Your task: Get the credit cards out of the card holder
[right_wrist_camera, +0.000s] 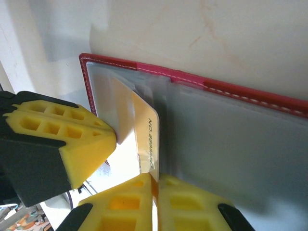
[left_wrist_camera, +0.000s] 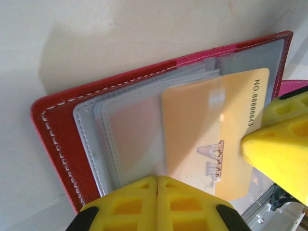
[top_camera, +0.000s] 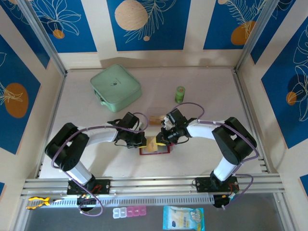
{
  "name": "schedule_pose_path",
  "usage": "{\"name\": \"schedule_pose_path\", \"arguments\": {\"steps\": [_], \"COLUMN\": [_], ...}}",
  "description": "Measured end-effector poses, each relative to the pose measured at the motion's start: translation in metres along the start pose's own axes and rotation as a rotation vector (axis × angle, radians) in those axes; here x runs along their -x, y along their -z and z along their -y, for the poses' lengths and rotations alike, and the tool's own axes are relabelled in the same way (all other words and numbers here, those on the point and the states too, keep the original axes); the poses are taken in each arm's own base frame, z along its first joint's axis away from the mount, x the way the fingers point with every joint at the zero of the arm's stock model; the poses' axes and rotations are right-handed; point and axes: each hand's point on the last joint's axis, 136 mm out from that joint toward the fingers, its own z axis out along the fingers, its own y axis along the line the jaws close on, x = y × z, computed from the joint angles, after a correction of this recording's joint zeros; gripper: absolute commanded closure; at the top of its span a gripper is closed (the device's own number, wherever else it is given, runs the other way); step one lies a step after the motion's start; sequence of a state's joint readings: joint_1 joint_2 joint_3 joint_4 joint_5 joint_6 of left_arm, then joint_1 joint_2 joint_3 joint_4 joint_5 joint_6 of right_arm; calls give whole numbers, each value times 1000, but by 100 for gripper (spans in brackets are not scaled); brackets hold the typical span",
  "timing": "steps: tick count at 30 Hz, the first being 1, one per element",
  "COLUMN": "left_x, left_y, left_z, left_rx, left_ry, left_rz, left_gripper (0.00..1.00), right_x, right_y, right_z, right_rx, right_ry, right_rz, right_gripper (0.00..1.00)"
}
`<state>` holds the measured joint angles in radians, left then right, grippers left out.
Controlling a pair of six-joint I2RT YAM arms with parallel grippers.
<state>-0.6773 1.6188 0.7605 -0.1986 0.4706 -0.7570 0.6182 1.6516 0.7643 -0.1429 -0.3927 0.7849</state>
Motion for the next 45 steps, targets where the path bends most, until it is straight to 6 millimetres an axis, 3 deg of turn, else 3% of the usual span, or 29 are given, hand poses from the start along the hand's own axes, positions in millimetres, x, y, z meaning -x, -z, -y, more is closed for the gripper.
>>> {"name": "schedule_pose_path", "arguments": {"steps": [15, 28, 39, 45], "left_x": [0, 0, 0, 0], "left_y": [0, 0, 0, 2], "left_z": [0, 0, 0, 0], "left_rx": [0, 0, 0, 4], "left_ry": [-1, -1, -1, -1], "left_rz": [1, 1, 1, 6], "left_gripper": [100, 100, 100, 98], "right_x": [-6, -6, -10, -9], "right_y": [23, 23, 21, 30], "right_z": [20, 6, 3, -3], "right_rx": [-112, -135, -136, -131], "right_ry": [17, 42, 5, 20], "right_rz": [7, 6, 0, 30], "right_gripper": [91, 85, 91, 92]}}
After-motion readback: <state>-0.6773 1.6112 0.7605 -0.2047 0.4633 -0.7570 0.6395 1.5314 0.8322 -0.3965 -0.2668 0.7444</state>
